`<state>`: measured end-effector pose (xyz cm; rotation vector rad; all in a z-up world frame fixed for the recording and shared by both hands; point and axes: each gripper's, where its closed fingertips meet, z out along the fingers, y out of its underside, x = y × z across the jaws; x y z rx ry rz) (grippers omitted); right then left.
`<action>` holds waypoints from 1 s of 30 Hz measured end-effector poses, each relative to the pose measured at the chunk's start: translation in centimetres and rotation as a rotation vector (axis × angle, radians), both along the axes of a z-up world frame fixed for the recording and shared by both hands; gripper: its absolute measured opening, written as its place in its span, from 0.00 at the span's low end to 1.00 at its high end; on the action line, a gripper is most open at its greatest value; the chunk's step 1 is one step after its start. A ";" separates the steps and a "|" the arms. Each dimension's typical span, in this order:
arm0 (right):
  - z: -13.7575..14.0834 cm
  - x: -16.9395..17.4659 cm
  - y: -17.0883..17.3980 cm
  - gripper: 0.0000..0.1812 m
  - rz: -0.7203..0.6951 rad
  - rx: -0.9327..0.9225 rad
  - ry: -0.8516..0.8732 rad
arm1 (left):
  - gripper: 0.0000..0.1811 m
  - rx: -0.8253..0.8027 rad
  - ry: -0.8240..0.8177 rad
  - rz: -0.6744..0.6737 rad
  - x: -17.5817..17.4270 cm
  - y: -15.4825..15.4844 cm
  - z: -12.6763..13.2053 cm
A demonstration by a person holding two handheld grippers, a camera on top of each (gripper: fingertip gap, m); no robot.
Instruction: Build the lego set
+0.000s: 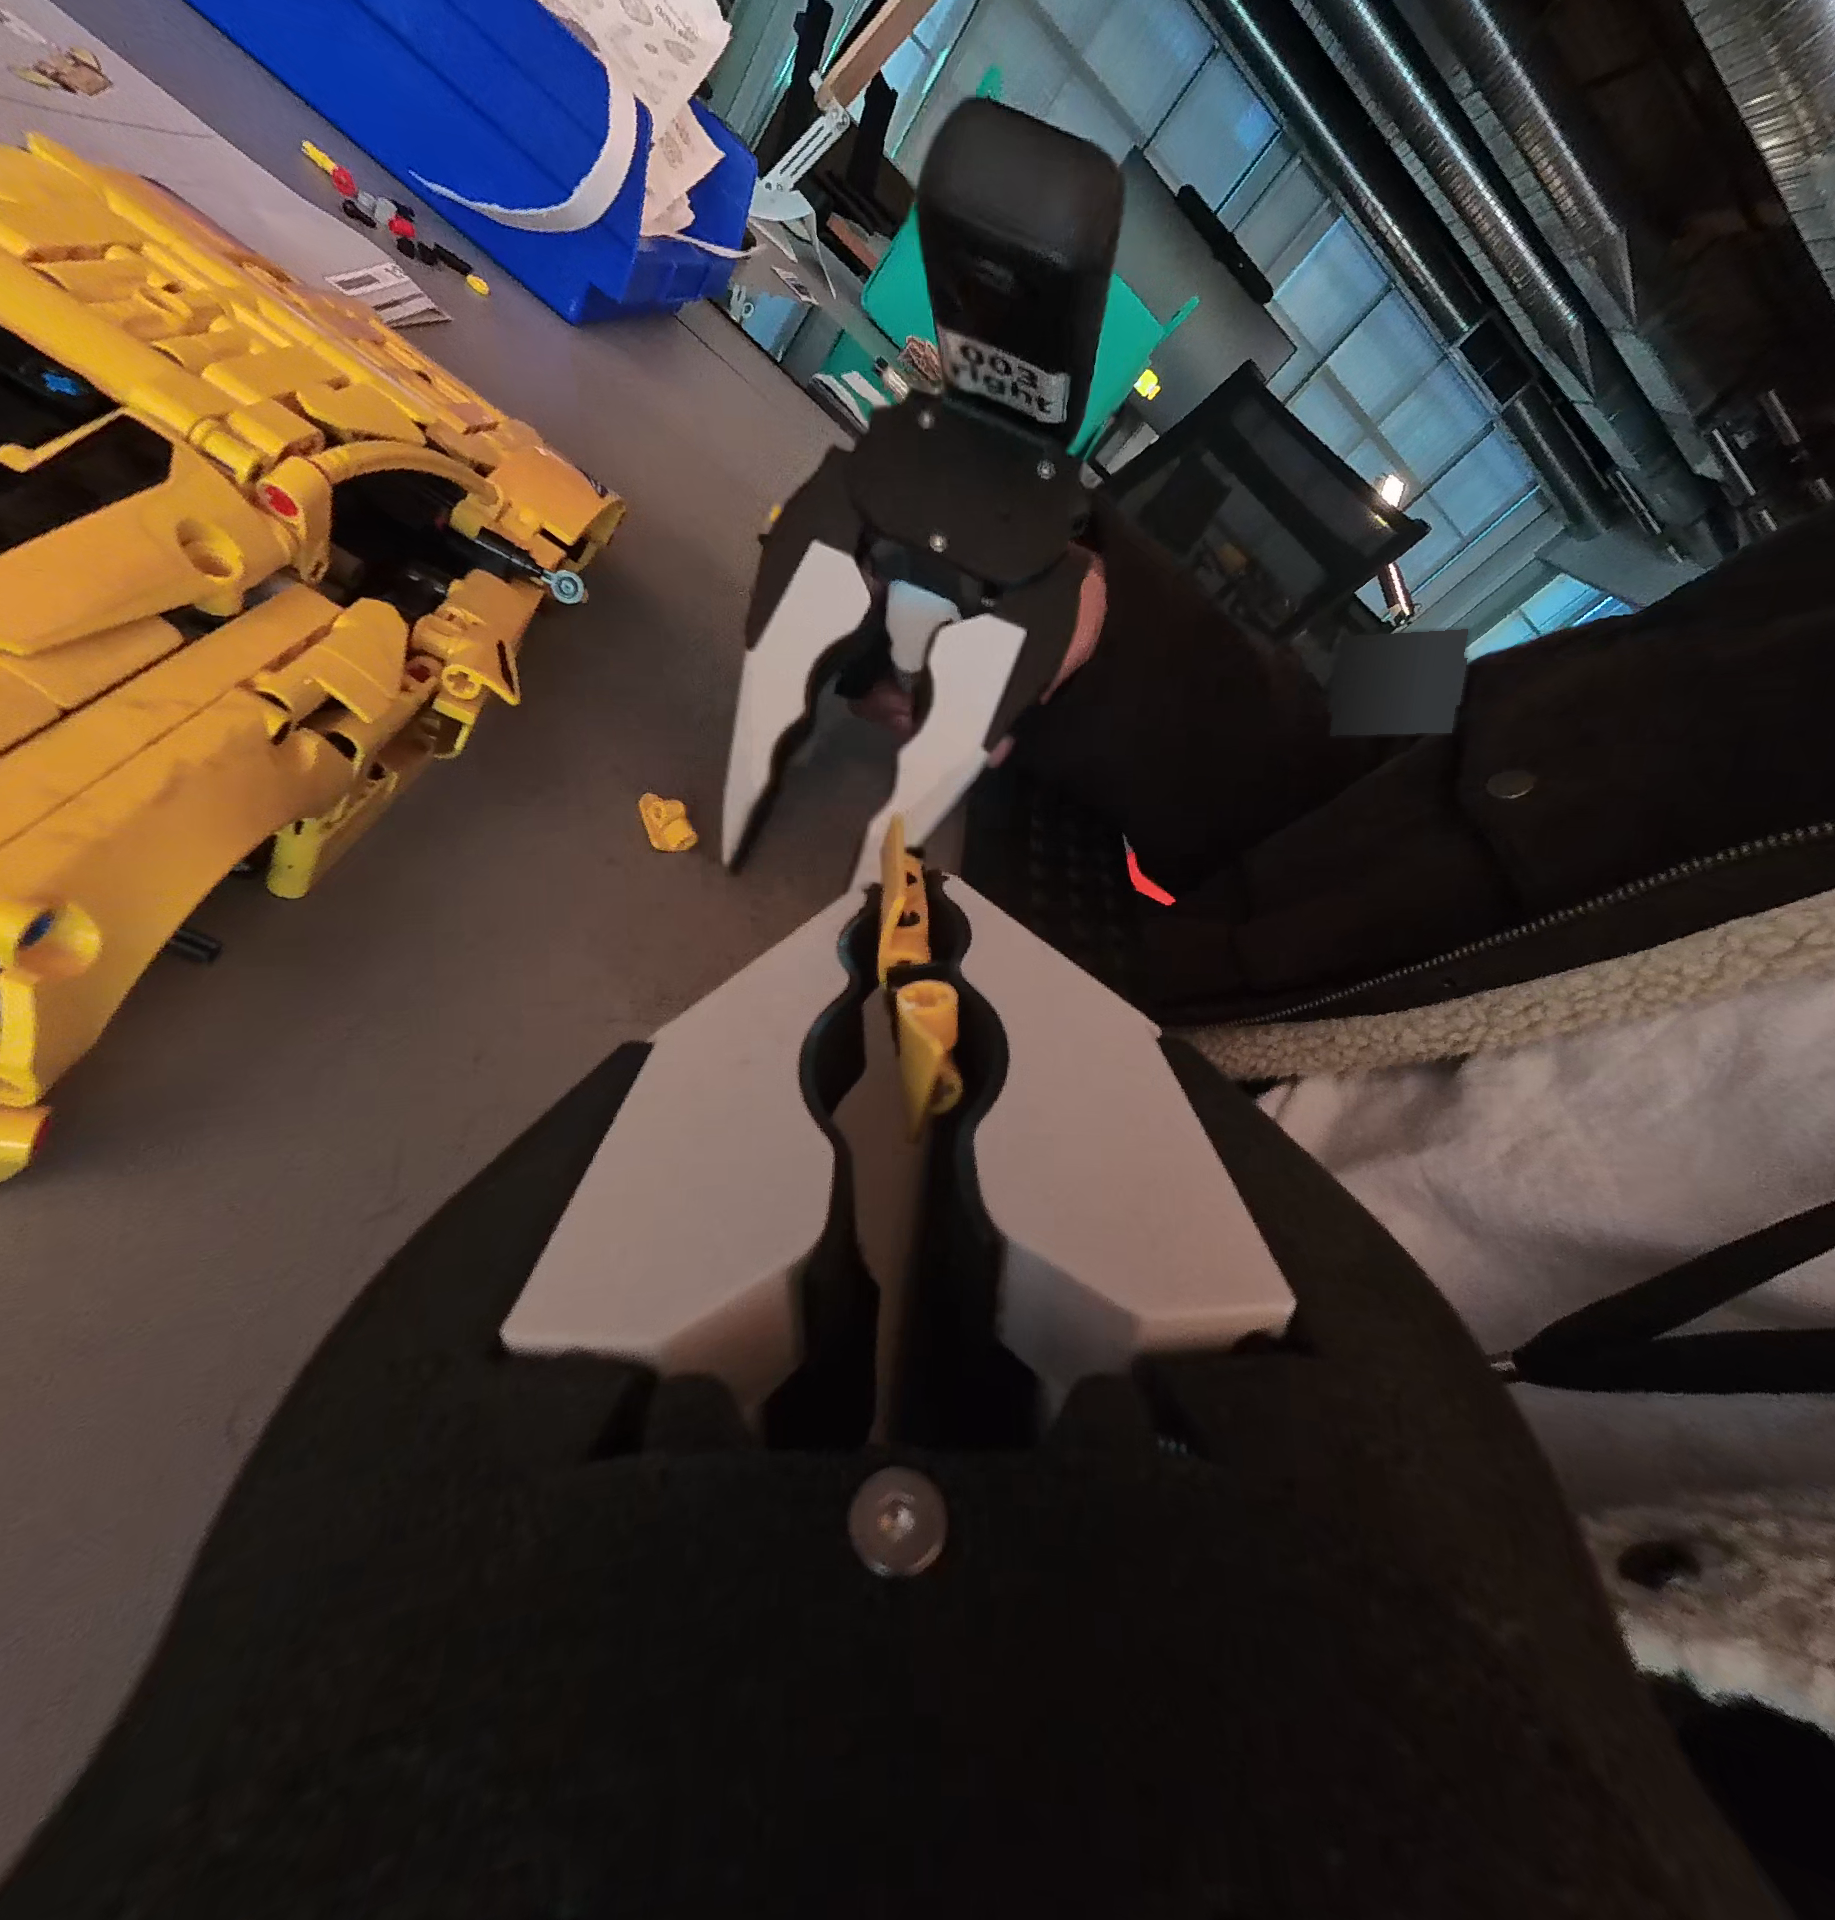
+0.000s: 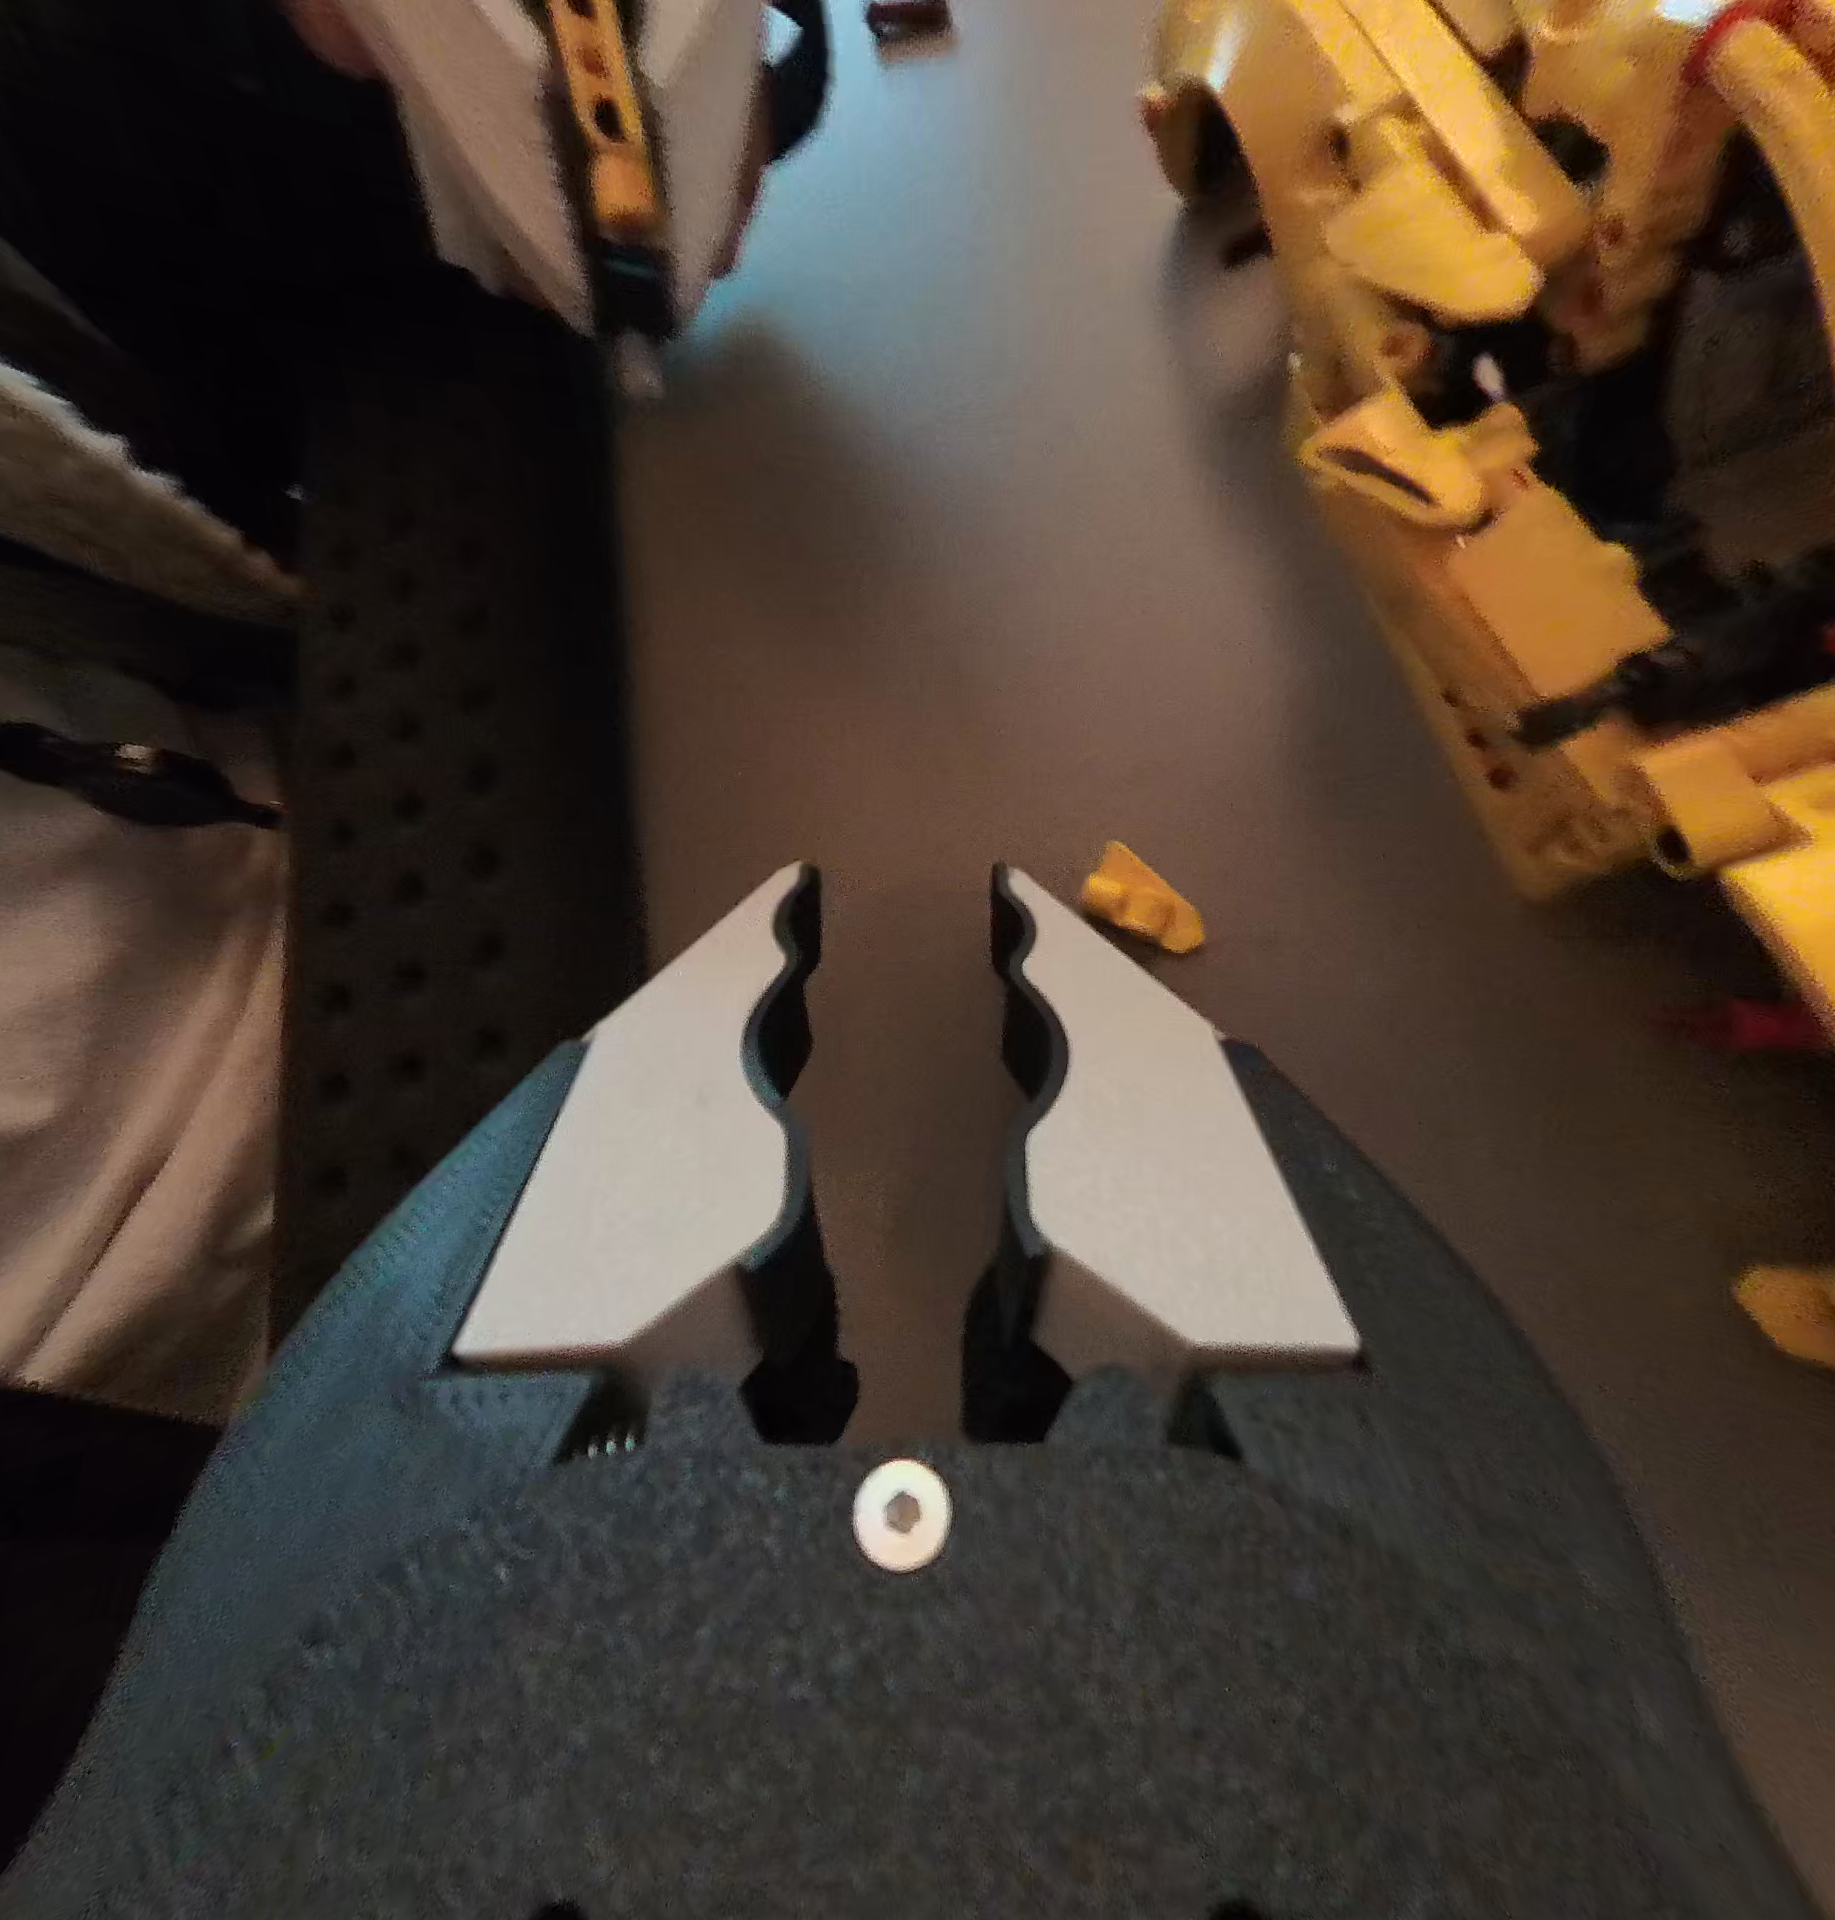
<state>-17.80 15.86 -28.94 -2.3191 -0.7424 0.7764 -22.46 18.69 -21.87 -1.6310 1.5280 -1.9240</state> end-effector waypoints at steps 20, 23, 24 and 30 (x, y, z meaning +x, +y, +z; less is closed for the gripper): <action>-0.3 2.8 1.8 0.12 -0.029 0.057 -0.080 | 0.04 -0.015 -0.011 0.004 -0.1 0.1 0.3; -0.9 2.7 2.3 0.12 0.007 0.058 -0.125 | 0.04 -0.018 -0.010 0.002 -0.1 0.1 0.3; -1.1 2.4 2.2 0.12 0.031 0.064 -0.141 | 0.04 -0.018 -0.011 0.002 -0.1 0.1 0.3; -1.4 2.0 2.0 0.08 0.133 0.227 -0.367 | 0.04 -0.017 -0.011 -0.001 -0.1 0.0 0.3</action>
